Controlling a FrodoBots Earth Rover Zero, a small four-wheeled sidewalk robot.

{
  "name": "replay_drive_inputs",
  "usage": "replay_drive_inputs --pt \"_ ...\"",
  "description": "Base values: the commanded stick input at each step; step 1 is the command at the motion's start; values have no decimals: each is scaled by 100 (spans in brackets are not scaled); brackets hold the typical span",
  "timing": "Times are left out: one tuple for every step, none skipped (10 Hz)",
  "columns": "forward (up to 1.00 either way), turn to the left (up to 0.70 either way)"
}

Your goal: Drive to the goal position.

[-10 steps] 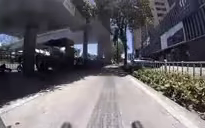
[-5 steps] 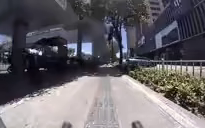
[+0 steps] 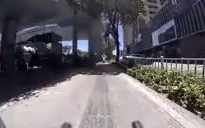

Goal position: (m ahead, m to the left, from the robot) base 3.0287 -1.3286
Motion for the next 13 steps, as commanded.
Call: replay_drive_inputs --pt "45 0" --pt "45 0" --pt "45 0" --pt "45 0" --pt "45 0" --pt "45 0" --pt "45 0" --pt "45 0" --pt "45 0" --pt "45 0" --pt "45 0" --pt "45 0" --pt "45 0"
